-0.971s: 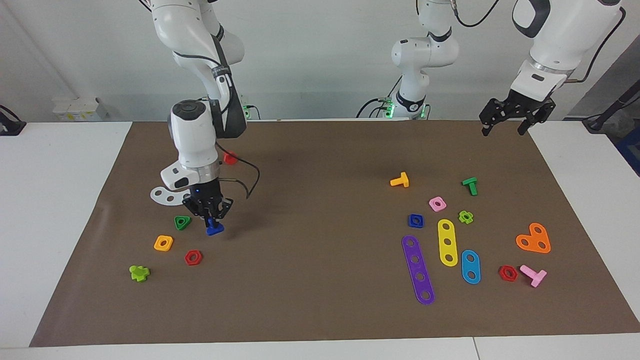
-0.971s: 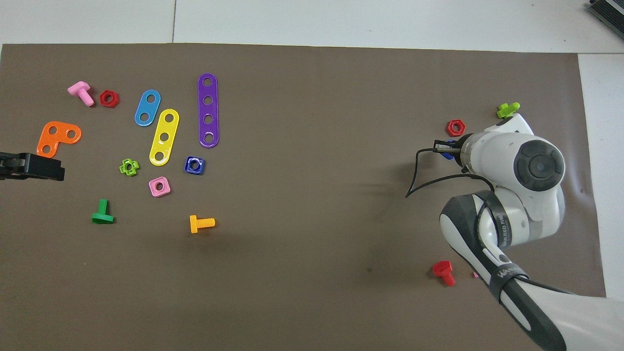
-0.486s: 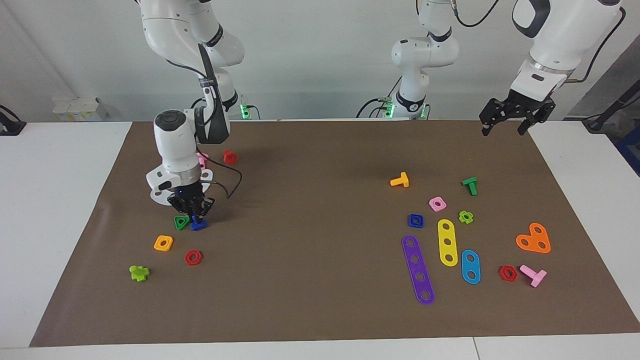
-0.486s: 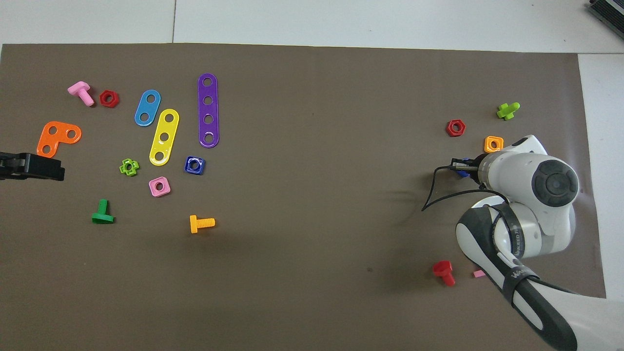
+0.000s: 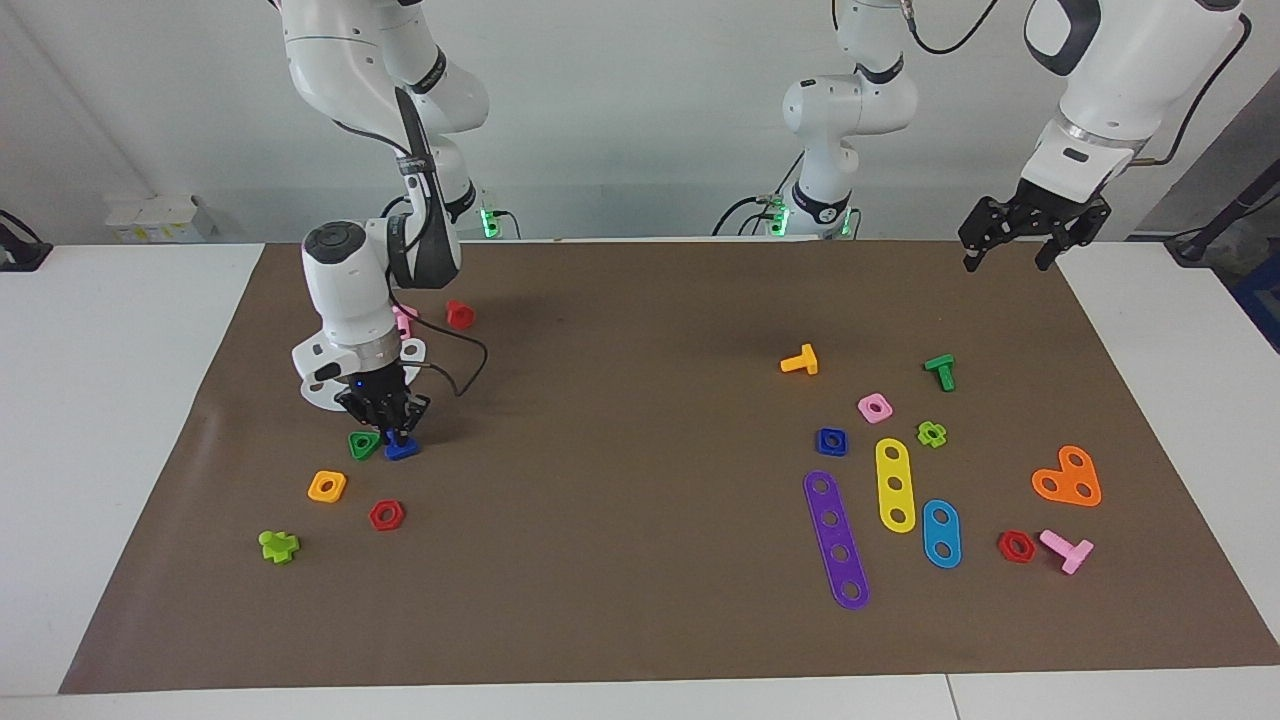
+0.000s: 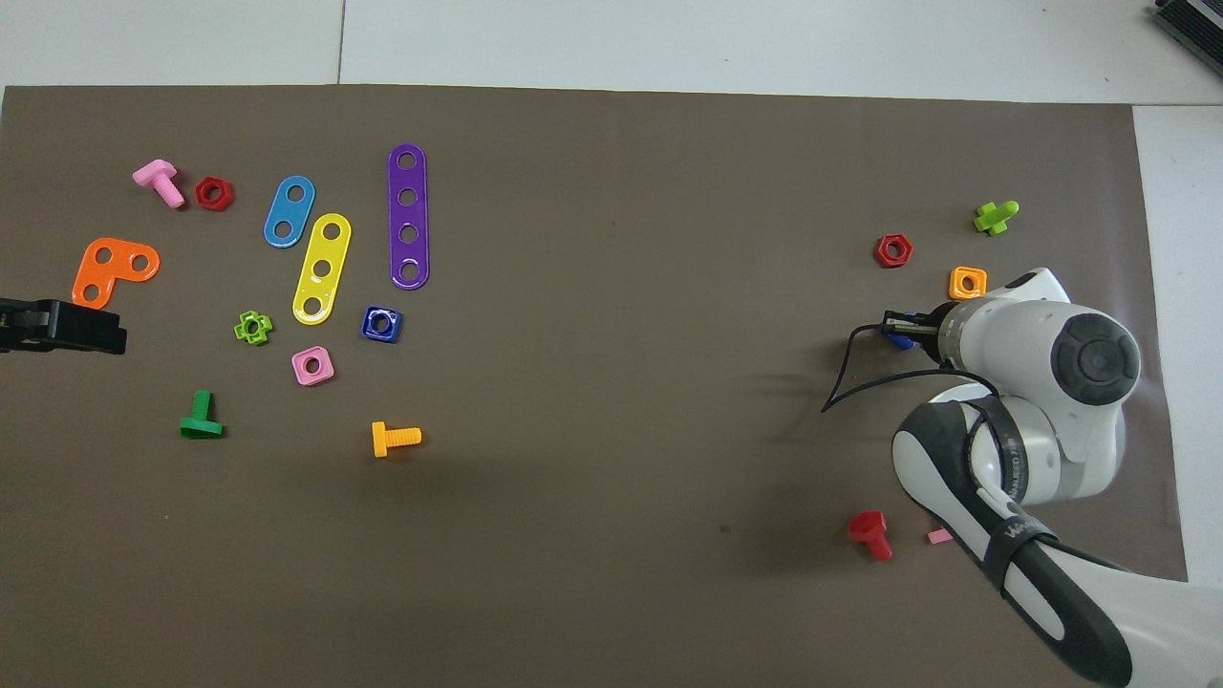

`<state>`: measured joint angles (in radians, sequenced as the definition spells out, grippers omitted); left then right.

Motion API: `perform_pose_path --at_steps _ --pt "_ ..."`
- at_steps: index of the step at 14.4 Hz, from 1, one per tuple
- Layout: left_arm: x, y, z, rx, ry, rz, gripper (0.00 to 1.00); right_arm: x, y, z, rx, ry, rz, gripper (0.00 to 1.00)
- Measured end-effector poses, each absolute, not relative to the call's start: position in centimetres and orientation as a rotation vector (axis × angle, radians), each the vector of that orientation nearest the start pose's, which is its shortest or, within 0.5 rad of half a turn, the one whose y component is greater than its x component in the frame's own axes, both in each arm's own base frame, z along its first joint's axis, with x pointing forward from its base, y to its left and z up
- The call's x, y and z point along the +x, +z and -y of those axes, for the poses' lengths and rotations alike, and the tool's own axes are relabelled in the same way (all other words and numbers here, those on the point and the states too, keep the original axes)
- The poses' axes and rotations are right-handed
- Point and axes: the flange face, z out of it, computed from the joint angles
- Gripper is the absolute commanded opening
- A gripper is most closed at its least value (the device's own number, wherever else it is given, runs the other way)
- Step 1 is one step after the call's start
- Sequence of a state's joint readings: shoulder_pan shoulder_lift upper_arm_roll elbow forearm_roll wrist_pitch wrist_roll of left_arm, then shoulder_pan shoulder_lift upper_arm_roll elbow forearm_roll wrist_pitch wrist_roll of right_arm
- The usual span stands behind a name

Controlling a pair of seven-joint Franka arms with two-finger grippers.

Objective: Unscrew and place screws in storage area

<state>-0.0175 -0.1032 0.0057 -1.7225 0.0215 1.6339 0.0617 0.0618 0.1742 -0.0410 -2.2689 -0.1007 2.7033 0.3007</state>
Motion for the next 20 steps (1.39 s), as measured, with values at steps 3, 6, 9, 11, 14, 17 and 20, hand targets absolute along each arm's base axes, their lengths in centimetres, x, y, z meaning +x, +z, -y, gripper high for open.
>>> perform_pose_path --at_steps 3,6,9,11,14,17,20 --pt "52.7 61.4 0.4 -3.118 -0.022 -0.116 1.0 56.2 30.5 -1.6 -3.11 -0.449 -0.295 1.0" --pt "52.7 61.4 0.4 -3.118 -0.022 -0.116 1.0 58.1 34.3 -1.7 -3.126 -0.414 -0.305 1.0" --pt "52.7 61.4 0.4 -3.118 -0.022 -0.116 1.0 59.5 44.2 -1.3 -3.162 -0.306 -0.349 1.0" --pt "52.7 61.4 0.4 -3.118 -0.022 -0.116 1.0 58.5 50.7 -1.0 -3.157 -0.253 -0.385 1.0" --pt "52.7 61.4 0.4 -3.118 -0.022 -0.116 1.0 55.9 57.6 -0.6 -3.156 -0.152 -0.42 1.0" --pt "52.7 61.4 0.4 -3.118 -0.022 -0.116 1.0 53.9 63.8 0.0 -3.145 -0.048 -0.402 1.0" --pt "52.7 61.4 0.4 -3.118 -0.022 -0.116 1.0 53.0 65.5 0.5 -3.145 0.007 -0.352 1.0"
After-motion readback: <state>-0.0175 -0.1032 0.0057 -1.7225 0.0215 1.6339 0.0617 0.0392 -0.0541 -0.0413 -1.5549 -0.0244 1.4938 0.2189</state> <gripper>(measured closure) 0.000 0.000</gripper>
